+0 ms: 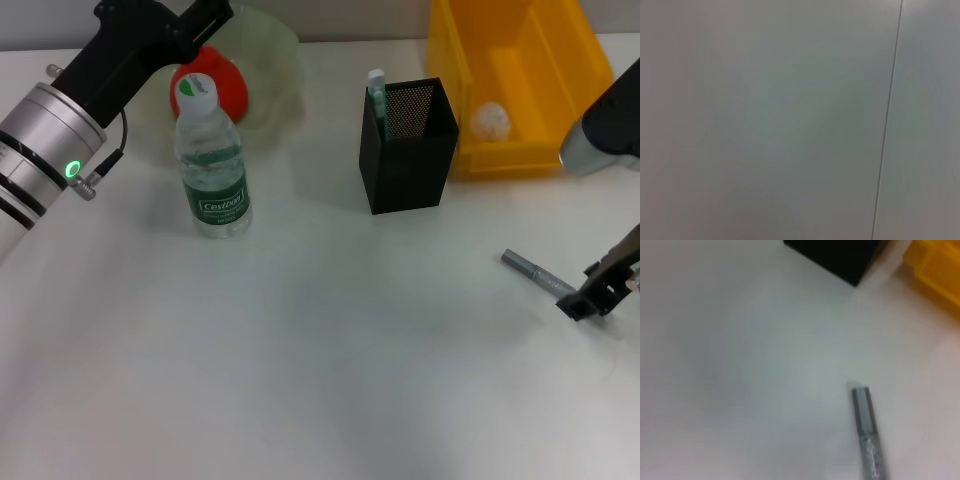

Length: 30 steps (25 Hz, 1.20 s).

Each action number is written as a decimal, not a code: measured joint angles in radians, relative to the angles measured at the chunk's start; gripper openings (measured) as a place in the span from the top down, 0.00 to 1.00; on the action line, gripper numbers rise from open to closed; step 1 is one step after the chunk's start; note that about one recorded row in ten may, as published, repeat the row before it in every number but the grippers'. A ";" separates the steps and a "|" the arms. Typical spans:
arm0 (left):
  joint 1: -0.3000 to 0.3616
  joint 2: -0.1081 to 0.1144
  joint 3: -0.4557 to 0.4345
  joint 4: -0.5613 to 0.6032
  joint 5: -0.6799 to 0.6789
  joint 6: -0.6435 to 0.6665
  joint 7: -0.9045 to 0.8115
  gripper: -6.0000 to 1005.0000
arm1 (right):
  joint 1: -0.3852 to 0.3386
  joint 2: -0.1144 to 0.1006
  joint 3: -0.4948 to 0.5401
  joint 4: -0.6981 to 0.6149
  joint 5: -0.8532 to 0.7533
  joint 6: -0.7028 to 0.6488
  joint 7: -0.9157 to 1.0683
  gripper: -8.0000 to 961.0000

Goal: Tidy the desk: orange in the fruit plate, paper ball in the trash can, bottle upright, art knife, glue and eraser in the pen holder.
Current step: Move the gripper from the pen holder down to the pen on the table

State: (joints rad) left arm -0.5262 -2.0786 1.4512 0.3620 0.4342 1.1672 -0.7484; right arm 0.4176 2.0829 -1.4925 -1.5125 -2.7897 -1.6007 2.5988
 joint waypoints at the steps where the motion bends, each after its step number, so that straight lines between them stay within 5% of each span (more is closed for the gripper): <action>1: 0.000 0.000 0.000 0.000 0.000 0.000 0.000 0.22 | 0.004 0.000 0.000 0.018 -0.001 0.002 -0.003 0.47; 18: 0.005 0.000 0.001 -0.001 0.000 0.000 0.000 0.22 | 0.015 -0.001 0.014 0.129 -0.002 0.046 -0.036 0.50; 30: -0.003 0.000 0.002 -0.002 0.000 0.000 0.000 0.22 | 0.009 -0.003 0.040 0.137 0.001 0.069 -0.040 0.62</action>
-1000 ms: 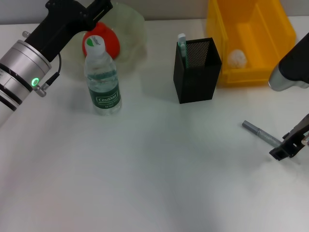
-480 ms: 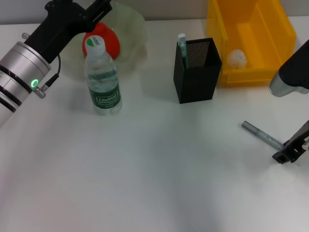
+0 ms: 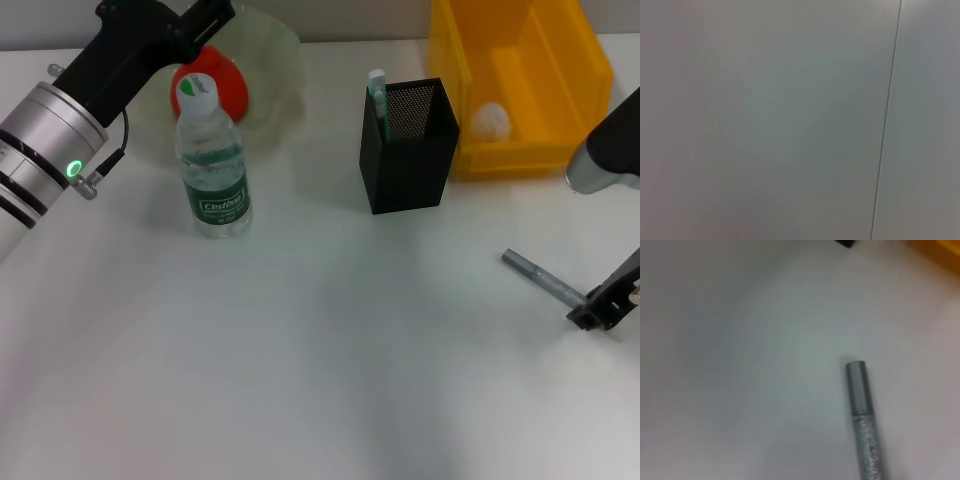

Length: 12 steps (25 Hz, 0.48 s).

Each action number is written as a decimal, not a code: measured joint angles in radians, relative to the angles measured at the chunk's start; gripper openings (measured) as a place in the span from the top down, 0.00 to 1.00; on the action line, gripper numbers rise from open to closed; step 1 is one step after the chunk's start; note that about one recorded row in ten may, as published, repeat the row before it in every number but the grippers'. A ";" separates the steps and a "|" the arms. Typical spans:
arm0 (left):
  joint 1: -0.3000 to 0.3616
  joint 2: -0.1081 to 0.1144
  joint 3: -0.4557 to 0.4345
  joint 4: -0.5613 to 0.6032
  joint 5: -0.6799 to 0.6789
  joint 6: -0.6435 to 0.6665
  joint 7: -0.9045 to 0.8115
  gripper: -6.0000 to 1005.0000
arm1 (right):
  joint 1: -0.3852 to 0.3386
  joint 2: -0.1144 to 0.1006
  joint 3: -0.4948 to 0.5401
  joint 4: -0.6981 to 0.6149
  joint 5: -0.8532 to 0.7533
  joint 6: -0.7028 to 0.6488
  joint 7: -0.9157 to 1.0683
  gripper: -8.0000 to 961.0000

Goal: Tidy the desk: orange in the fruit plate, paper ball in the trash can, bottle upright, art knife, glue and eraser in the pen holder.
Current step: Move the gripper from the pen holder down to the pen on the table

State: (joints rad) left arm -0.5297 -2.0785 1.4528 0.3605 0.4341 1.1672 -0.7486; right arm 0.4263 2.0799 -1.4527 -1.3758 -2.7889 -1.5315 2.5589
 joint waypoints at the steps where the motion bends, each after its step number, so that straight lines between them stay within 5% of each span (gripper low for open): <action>1: -0.001 0.000 0.000 0.000 0.000 0.000 0.000 0.22 | 0.001 0.000 0.006 0.003 0.000 0.000 -0.004 0.64; 12: -0.001 0.000 -0.001 0.000 0.000 -0.001 0.000 0.22 | 0.011 0.002 0.026 0.030 0.005 0.003 -0.018 0.74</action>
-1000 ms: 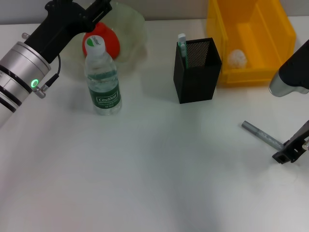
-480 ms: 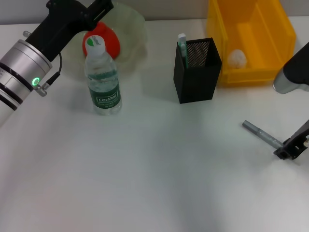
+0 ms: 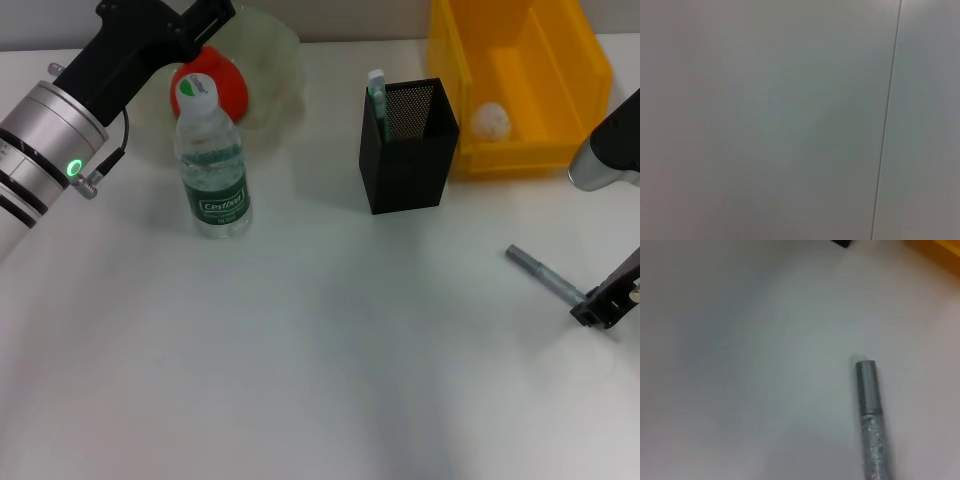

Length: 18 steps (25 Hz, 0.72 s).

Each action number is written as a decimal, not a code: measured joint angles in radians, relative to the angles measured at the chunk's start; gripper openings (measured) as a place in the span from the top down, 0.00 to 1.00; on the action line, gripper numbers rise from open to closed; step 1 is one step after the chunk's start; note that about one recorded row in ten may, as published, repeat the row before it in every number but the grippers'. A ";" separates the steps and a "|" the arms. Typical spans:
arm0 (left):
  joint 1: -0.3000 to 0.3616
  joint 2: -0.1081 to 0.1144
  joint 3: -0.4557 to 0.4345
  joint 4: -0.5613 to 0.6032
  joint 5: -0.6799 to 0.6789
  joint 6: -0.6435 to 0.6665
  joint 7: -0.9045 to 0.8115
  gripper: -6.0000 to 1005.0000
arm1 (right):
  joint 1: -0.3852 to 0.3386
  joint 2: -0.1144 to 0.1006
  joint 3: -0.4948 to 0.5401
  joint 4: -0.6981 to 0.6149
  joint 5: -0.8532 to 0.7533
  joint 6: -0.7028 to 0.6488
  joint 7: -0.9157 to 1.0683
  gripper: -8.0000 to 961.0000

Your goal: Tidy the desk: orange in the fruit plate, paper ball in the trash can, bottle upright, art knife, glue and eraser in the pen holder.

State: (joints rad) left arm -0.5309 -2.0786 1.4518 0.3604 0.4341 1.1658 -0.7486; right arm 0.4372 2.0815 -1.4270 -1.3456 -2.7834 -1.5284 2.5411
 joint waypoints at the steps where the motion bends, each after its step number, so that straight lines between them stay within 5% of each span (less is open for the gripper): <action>1: 0.000 0.000 0.000 0.000 0.000 0.000 0.000 0.22 | 0.001 0.000 0.001 0.001 0.000 0.000 0.000 0.74; 12: -0.003 0.000 -0.002 0.002 0.000 0.001 0.000 0.22 | -0.005 0.000 0.052 -0.027 0.038 0.008 -0.024 0.81; 18: 0.002 0.000 0.000 0.009 0.000 0.019 -0.004 0.22 | -0.030 -0.001 0.205 -0.058 0.220 -0.001 -0.141 0.83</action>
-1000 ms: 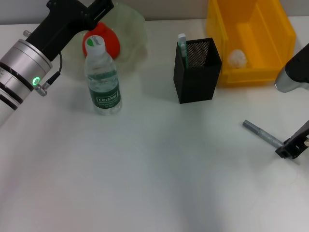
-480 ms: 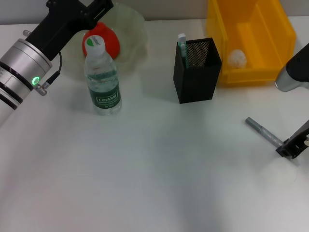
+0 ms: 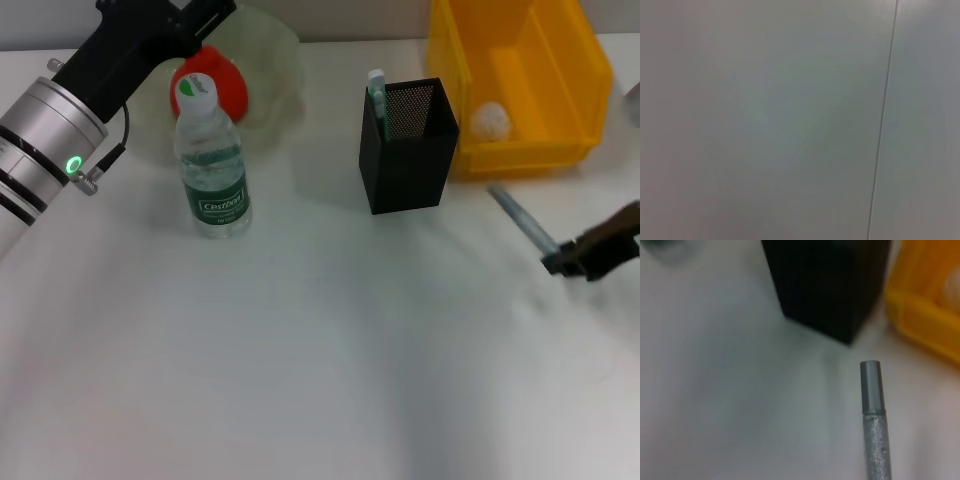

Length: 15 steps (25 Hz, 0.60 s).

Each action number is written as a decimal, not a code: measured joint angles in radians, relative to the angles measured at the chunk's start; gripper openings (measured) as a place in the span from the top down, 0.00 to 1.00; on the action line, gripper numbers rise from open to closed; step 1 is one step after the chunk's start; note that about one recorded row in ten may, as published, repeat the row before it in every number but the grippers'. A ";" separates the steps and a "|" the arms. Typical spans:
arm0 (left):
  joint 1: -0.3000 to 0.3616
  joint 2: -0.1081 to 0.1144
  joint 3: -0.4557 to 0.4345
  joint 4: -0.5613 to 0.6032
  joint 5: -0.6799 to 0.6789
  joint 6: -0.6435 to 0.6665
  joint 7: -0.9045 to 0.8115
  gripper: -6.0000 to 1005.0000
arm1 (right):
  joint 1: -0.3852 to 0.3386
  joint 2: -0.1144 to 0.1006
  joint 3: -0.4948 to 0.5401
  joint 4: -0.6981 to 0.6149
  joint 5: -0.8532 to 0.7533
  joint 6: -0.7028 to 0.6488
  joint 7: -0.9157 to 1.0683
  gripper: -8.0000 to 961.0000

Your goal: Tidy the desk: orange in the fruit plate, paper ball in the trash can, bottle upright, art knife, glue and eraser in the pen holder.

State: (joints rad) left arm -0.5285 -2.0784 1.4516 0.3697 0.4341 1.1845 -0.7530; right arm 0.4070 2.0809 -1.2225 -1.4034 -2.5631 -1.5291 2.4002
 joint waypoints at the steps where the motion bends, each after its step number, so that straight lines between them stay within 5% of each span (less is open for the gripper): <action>1: 0.001 0.001 0.000 0.001 0.000 0.011 -0.009 0.22 | -0.012 -0.001 0.054 0.000 0.080 0.001 -0.056 0.83; 7: -0.013 0.022 0.002 0.026 0.029 0.047 -0.178 0.22 | -0.050 0.000 0.165 0.006 0.324 0.008 -0.253 0.83; 15: -0.038 0.068 -0.046 0.159 0.284 0.057 -0.545 0.22 | -0.070 0.005 0.177 0.056 0.607 0.118 -0.505 0.83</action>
State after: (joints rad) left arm -0.5665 -2.0103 1.4059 0.5289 0.7186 1.2414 -1.2981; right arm 0.3374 2.0858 -1.0453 -1.3479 -1.9560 -1.4109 1.8953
